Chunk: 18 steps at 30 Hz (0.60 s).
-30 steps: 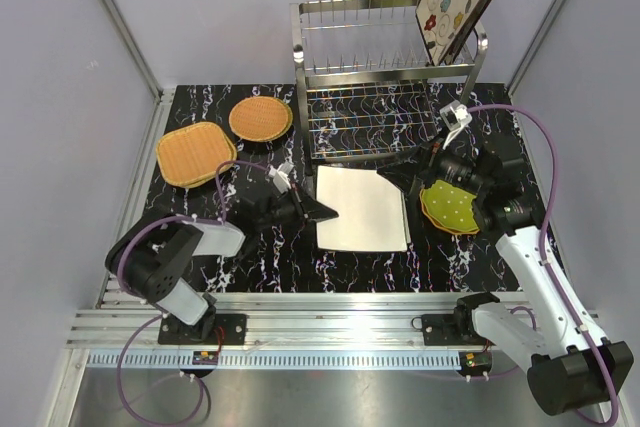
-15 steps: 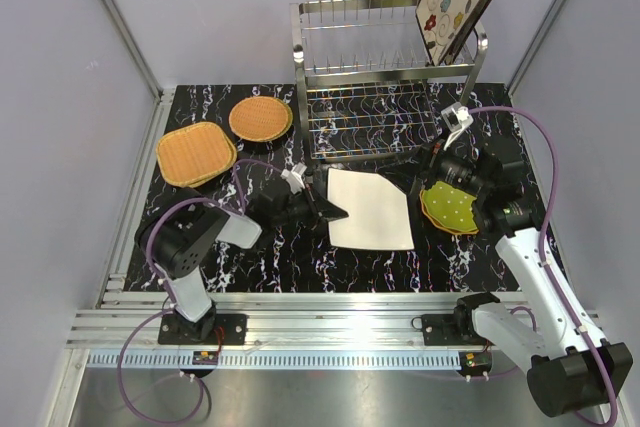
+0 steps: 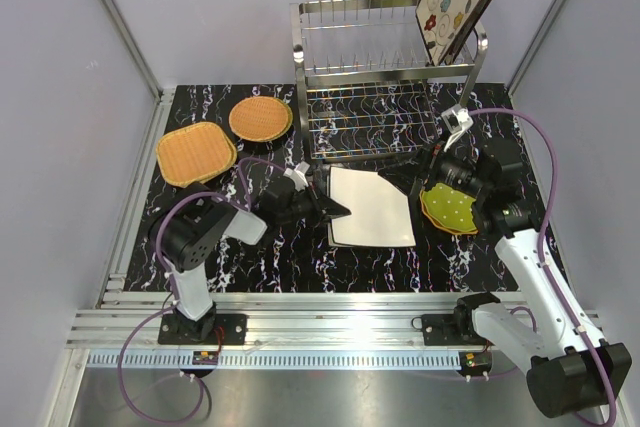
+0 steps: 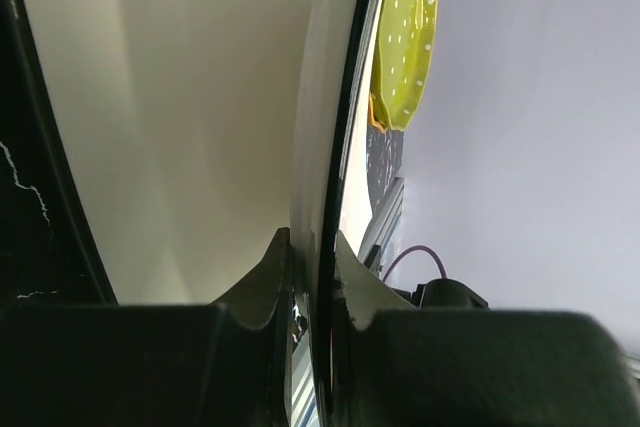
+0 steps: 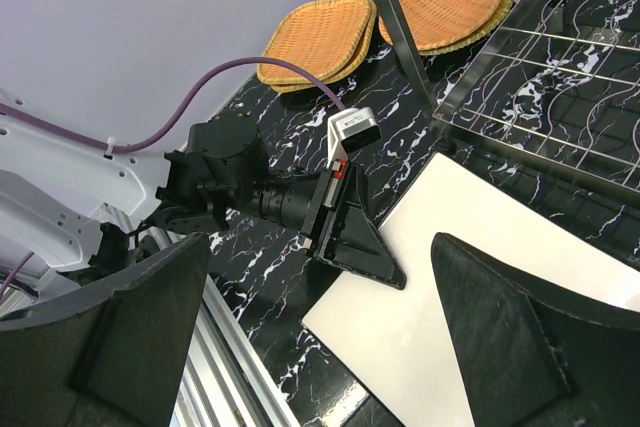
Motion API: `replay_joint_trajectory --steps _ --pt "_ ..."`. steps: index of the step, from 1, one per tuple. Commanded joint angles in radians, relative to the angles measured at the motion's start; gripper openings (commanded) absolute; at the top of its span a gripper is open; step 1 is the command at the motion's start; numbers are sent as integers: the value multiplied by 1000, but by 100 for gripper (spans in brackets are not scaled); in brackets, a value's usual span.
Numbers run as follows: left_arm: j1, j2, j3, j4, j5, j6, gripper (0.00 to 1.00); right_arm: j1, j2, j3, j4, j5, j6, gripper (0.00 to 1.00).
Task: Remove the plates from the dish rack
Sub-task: Place the plate on the table
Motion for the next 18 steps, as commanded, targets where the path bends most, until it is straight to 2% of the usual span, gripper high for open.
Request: replay_joint_trajectory --steps 1,12,18 --pt "-5 -12 68 247 1 -24 0 -8 -22 -4 53 9 10 100" --pt "-5 14 82 230 -11 -24 0 -11 -23 -11 54 8 15 100" --pt "-5 23 84 208 -13 -22 8 -14 -25 -16 54 6 18 100"
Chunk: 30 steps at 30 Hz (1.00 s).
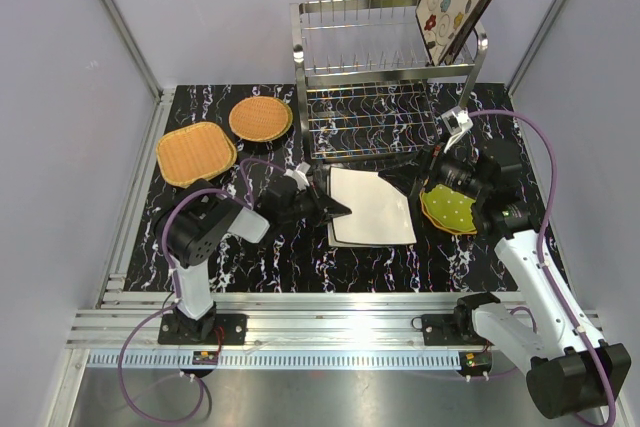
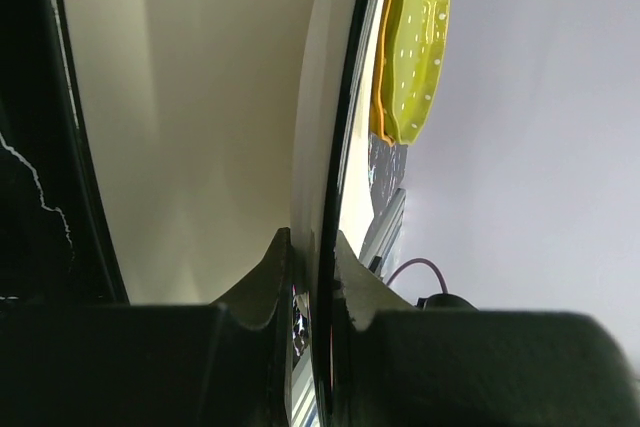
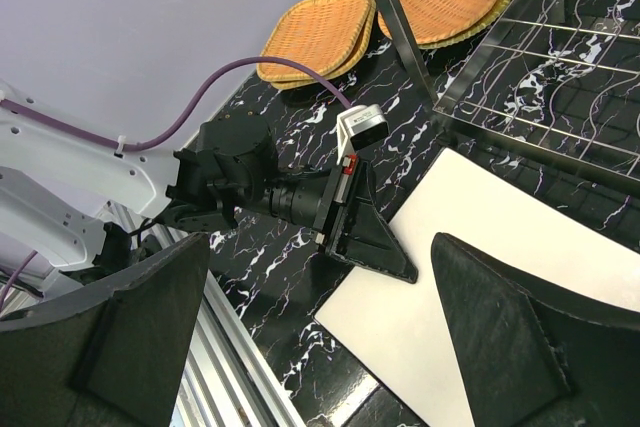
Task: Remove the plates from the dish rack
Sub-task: Place the plate on the table
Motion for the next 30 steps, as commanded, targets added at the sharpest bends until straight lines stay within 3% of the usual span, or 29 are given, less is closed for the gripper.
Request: replay_joint_trajectory --steps 1,11,19,30 --pt "-3 -21 60 205 3 -1 8 -10 -20 -1 52 6 5 100" --pt "-3 -41 69 113 -6 39 35 -13 -18 -3 52 6 6 100" --pt "-5 -79 88 -61 -26 114 59 -19 -15 -8 54 6 6 100" --pt "-9 -146 121 -289 -93 227 72 -23 -18 -15 54 6 9 100"
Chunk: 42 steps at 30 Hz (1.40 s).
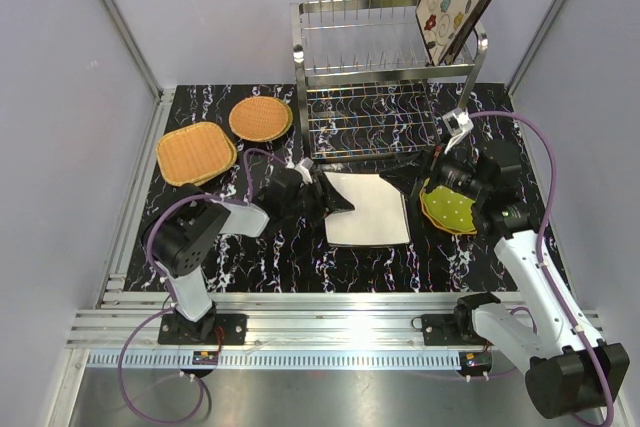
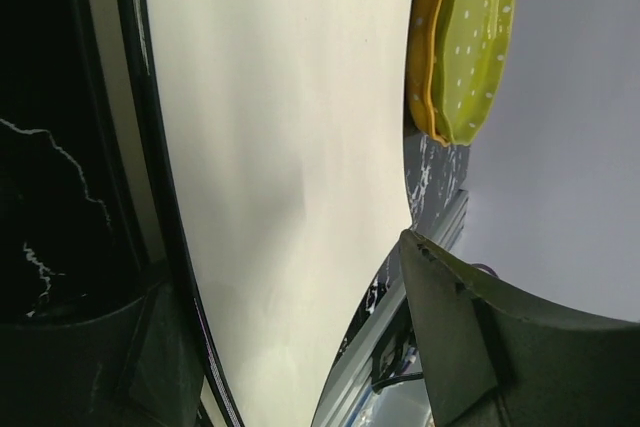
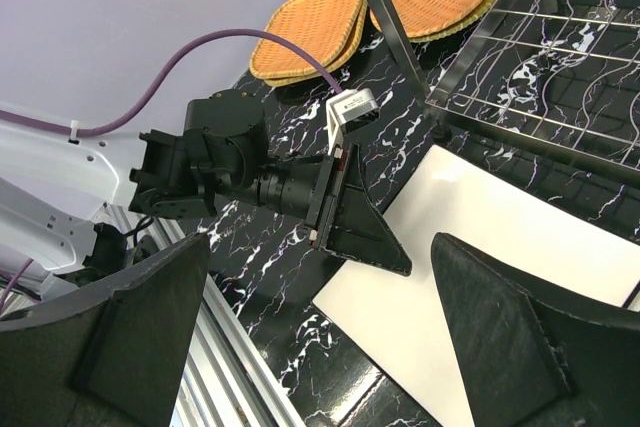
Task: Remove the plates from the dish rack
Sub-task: Place the plate on the table
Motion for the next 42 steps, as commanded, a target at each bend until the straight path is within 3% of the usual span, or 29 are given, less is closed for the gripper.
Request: replay_joint_trajectory --steps 1,17,42 --pt "-6 -65 61 -24 -47 77 72 -10 -16 0 54 6 9 100" --pt "-55 -84 224 -450 -197 276 74 -15 -30 -17 55 6 13 100" --pt "-106 -62 364 -769 -428 404 76 -21 -38 -31 54 6 22 100"
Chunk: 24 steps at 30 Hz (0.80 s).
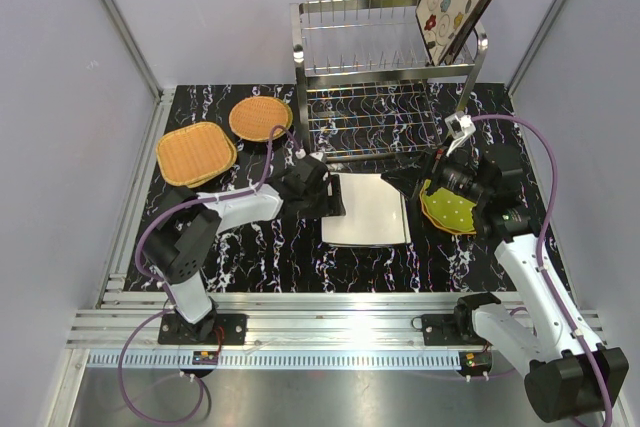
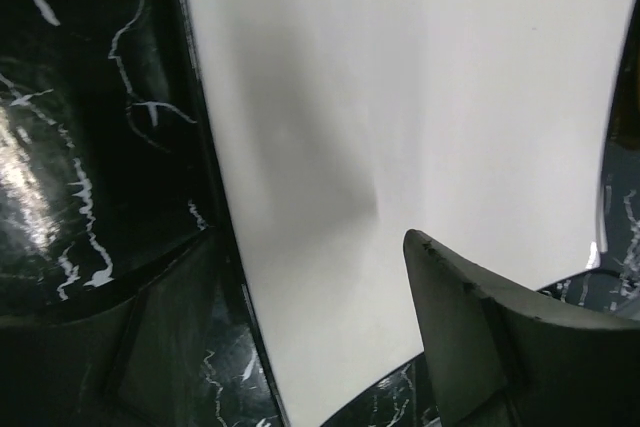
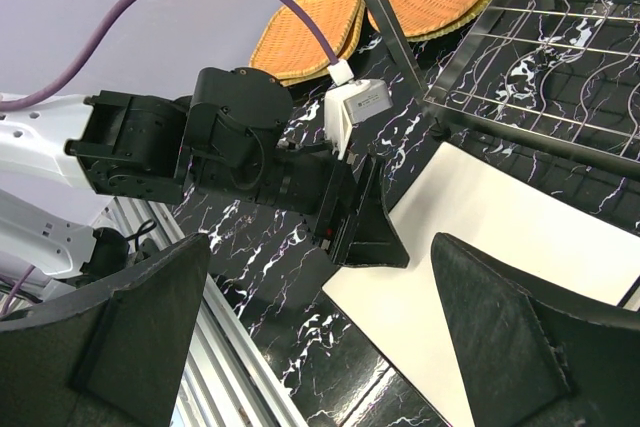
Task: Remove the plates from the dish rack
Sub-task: Place the plate on the table
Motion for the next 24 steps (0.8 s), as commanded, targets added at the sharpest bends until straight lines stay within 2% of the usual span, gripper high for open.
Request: replay_joint_trajectory --steps 1,10,19,22,24 --pt "-12 -17 65 -57 -95 40 76 -10 -15 -3 39 6 7 100" --pt "-29 -61 86 -100 -190 61 77 -10 -18 3 40 -3 -16 100" --pt "-32 -238 17 -105 -259 115 79 -10 5 119 -93 6 -243 100" --pt "-32 -348 -7 -131 -288 155 83 -10 32 188 -138 29 -306 100" --pt "-30 -396 -26 -157 -331 165 91 -10 60 249 -170 68 -315 100"
